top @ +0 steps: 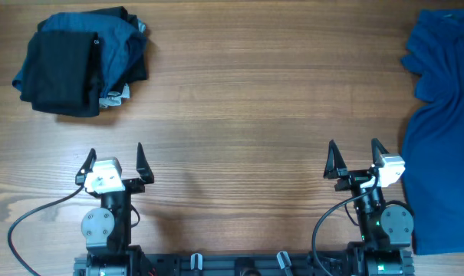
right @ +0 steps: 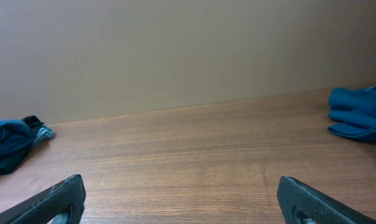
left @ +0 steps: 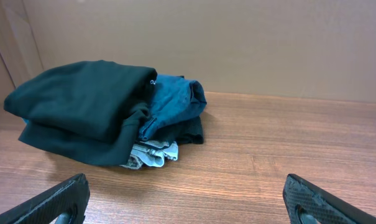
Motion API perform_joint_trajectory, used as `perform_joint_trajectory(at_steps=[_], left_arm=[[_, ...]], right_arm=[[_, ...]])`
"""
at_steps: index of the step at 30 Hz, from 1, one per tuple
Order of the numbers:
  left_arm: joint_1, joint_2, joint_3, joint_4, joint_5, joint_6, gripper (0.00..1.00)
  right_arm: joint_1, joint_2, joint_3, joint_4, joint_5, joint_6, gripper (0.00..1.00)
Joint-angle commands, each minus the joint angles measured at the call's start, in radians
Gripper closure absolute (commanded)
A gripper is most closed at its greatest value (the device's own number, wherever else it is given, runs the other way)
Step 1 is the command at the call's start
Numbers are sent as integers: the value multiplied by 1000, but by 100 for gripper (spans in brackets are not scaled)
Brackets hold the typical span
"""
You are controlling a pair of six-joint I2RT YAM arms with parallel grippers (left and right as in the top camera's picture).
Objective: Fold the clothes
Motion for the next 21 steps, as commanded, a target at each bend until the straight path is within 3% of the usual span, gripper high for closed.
perform_joint_trajectory(at_steps=[1,9,14,21], left_arm=[[-5,-11,-9,1,9,22,0],[-5,-11,-9,1,9,22,0],[-5,-11,-10,1,9,22,0],[-5,-11,-10,1,9,22,0]], right_arm=[[4,-6,-1,5,14,8,0],[3,-6,-1,33,38,69,0],[3,-6,14,40,-154,99,0],[3,12,247,-55,-189,137,0]])
